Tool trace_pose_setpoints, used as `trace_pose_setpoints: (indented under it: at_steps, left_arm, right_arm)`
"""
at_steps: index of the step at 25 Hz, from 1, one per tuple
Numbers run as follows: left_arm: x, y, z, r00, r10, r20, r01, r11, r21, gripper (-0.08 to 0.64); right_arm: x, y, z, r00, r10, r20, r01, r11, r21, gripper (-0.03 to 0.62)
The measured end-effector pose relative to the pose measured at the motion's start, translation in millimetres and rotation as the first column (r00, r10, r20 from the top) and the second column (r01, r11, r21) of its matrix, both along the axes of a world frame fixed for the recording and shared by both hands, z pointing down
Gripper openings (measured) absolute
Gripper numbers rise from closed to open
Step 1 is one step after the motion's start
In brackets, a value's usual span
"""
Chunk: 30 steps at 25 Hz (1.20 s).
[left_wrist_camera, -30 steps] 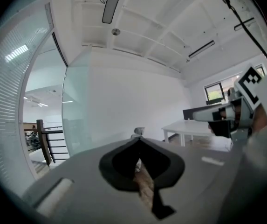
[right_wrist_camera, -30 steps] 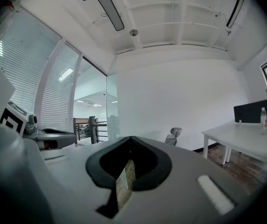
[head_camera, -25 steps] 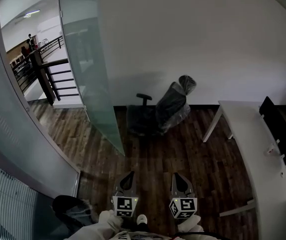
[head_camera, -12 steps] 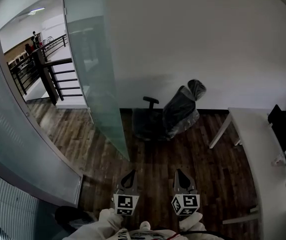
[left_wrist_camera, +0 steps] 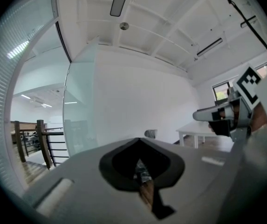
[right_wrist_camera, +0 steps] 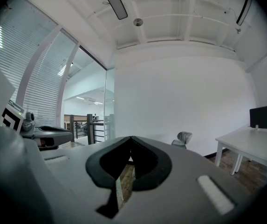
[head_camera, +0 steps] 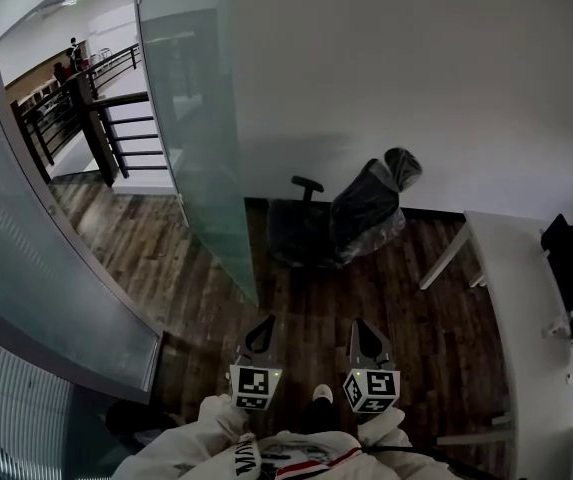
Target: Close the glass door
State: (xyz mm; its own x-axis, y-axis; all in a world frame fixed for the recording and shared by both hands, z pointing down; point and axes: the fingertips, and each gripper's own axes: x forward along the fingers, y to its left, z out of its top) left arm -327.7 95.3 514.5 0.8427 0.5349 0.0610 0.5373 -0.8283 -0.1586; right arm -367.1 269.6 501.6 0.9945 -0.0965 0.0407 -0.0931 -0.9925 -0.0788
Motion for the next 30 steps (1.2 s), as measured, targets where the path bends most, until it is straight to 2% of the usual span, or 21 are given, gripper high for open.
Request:
trace_pose_setpoints:
  at_steps: [8, 16, 30]
  left_arm:
    - [51.1, 12.5, 12.7, 0.999, -0.045, 0.015, 0.045, 0.999, 0.009, 0.002]
    - [124.6, 52.7, 23.0, 0.997, -0.062, 0.051, 0.061, 0.997, 0.038, 0.002]
    - [207.3, 117.6, 25.2, 0.993, -0.108, 0.041, 0.105, 0.991, 0.087, 0.002]
  right_arm:
    - [61.4, 16.6, 12.6, 0.999, -0.037, 0.014, 0.037, 0.999, 0.015, 0.006]
    - [139.1, 51.8, 27.2, 0.995, -0.084, 0.059, 0.082, 0.996, 0.038, 0.006]
    - [230.5, 109.6, 36.0, 0.984, -0.168, 0.056, 0.164, 0.984, 0.074, 0.006]
